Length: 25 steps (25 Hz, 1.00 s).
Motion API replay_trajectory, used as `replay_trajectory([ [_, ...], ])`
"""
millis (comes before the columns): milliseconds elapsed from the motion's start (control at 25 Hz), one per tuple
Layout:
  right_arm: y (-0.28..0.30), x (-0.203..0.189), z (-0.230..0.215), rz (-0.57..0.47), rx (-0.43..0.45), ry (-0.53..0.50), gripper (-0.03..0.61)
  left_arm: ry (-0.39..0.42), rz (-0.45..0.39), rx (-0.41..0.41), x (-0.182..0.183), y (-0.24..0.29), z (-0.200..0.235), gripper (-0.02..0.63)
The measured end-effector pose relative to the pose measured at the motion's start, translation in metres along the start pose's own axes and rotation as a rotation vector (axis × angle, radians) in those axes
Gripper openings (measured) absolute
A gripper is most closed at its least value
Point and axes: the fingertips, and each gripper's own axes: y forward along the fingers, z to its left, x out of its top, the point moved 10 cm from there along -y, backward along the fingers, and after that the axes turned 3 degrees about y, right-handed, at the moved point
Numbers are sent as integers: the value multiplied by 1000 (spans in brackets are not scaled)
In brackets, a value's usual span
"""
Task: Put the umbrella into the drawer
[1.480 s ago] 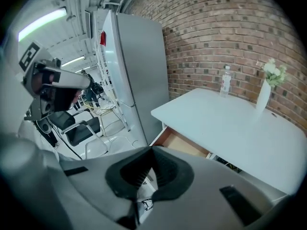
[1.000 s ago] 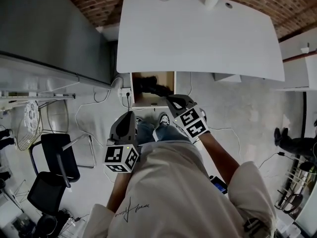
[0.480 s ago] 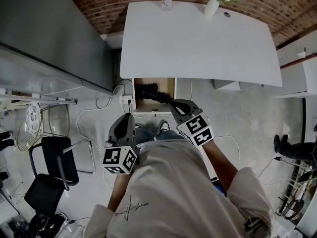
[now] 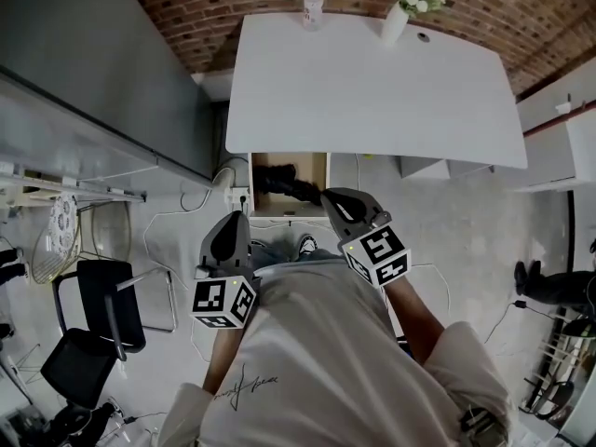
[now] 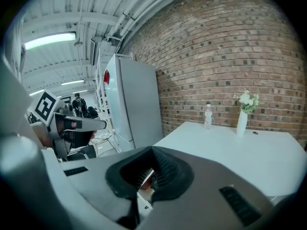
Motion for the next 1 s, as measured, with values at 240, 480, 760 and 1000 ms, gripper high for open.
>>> replay_trajectory([
  [240,-4,3,3,-6,6,-22,15,15,11,-28,1,7,-6,15],
  [480,-6,0,5,6,26,-19,15,3,26,-41,-1,11,-11,15],
  [760,-3,-2,6,14,39,-9,17,2,42,-49,-3,13,-13,15],
  [1000,0,-1,7,11,50,-4,17,-3,47,-50,-3,15,-13,15],
])
